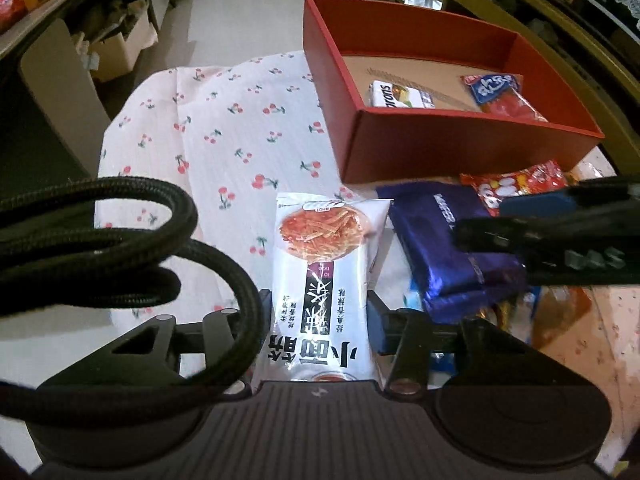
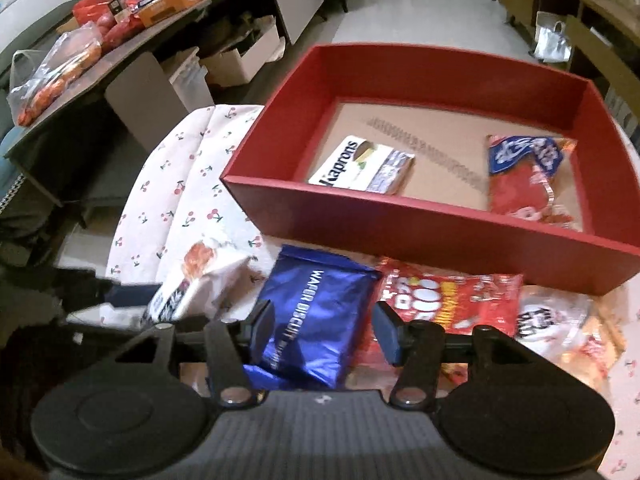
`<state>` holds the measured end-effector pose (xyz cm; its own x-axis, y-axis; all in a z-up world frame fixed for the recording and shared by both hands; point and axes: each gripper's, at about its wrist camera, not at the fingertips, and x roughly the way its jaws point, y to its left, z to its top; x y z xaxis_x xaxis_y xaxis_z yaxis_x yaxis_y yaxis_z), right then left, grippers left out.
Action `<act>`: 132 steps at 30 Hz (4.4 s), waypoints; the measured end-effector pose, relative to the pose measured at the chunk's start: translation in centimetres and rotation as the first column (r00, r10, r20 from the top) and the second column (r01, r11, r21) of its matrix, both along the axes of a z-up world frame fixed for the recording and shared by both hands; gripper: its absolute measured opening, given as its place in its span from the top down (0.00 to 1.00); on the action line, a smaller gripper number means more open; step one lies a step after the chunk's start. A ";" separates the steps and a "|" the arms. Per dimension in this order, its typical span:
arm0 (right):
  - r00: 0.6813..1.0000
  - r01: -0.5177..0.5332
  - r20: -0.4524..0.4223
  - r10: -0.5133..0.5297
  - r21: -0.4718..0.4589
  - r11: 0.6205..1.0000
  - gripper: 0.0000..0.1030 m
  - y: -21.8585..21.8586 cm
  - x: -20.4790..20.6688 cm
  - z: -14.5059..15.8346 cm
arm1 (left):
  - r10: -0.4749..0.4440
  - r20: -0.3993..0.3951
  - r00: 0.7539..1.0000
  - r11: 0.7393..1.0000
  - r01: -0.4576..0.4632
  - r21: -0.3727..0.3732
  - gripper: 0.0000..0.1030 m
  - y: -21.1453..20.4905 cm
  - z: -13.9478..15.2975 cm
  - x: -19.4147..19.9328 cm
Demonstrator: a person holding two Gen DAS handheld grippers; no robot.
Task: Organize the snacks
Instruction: 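Grasp the white spicy strip pack with the left tool while the right grasps the wafer biscuit, then carry the white strip pack and blue wafer biscuit pack over the red box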
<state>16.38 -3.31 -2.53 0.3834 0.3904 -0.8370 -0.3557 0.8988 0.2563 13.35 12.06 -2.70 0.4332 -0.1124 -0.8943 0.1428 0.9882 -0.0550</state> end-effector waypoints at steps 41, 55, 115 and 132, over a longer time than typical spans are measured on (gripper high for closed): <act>0.995 -0.043 0.087 0.045 -0.031 0.999 0.28 -4.8 -7.6 2.8 | 0.095 0.007 0.995 0.994 -0.095 0.048 0.50 -1.6 -0.3 -2.1; 0.987 -0.011 0.160 0.016 -0.031 0.999 0.28 -5.6 -7.2 4.2 | 0.057 0.124 0.991 0.998 -0.056 -0.018 0.52 -3.6 3.1 -2.4; 0.957 0.116 0.273 -0.097 -0.052 0.992 0.28 -7.2 -4.3 5.6 | -0.022 0.236 0.972 1.000 0.018 0.020 0.52 -8.6 5.6 0.4; 0.947 0.161 0.287 -0.146 -0.030 0.986 0.28 -7.8 -2.7 6.1 | -0.014 0.265 0.964 0.999 0.006 0.034 0.52 -9.4 6.3 2.3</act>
<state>13.70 -11.11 3.58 0.6593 0.2665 -0.7031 -0.2632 0.9577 0.1162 15.61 2.69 3.64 0.6547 -0.0909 -0.7504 0.1579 0.9873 0.0182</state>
